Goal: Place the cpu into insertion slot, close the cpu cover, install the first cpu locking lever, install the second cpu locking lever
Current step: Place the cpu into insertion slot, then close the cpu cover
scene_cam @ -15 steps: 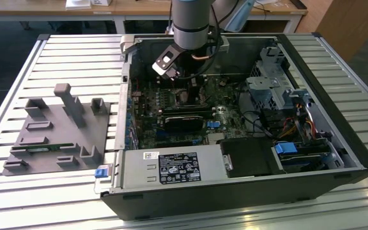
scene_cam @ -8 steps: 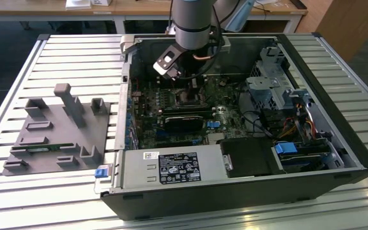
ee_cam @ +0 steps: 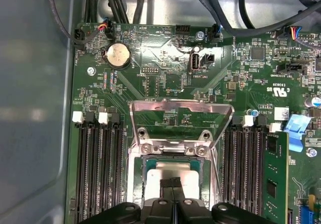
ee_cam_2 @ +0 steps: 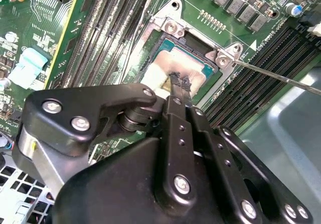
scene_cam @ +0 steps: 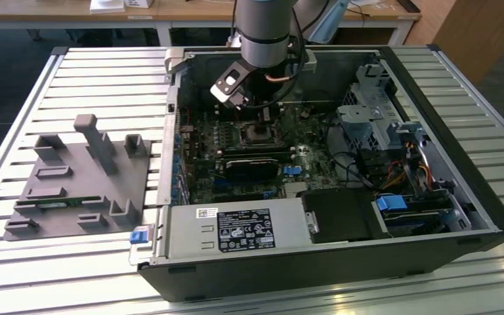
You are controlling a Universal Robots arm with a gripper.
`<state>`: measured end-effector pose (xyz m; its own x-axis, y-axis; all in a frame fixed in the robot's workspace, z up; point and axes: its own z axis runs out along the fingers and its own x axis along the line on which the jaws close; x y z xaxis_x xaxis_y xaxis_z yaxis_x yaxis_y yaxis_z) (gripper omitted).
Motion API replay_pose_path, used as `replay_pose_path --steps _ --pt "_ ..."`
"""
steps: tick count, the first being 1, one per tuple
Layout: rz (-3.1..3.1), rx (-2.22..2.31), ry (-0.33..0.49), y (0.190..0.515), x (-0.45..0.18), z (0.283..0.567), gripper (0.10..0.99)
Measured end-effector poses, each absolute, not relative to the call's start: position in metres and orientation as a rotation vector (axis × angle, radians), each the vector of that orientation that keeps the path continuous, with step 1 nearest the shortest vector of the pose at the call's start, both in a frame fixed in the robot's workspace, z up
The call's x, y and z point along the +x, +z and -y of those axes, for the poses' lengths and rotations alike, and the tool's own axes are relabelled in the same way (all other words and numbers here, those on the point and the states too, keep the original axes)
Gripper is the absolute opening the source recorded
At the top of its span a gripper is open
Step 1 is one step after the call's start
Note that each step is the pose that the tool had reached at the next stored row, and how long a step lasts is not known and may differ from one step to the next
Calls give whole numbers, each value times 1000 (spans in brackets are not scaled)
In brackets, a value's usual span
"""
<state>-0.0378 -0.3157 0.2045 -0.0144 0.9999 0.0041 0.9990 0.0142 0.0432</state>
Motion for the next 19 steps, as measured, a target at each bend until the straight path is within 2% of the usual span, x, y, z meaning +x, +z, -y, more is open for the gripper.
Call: replay_pose_path --steps 19 --pt "-2218 2187 53 211 -38 316 106"
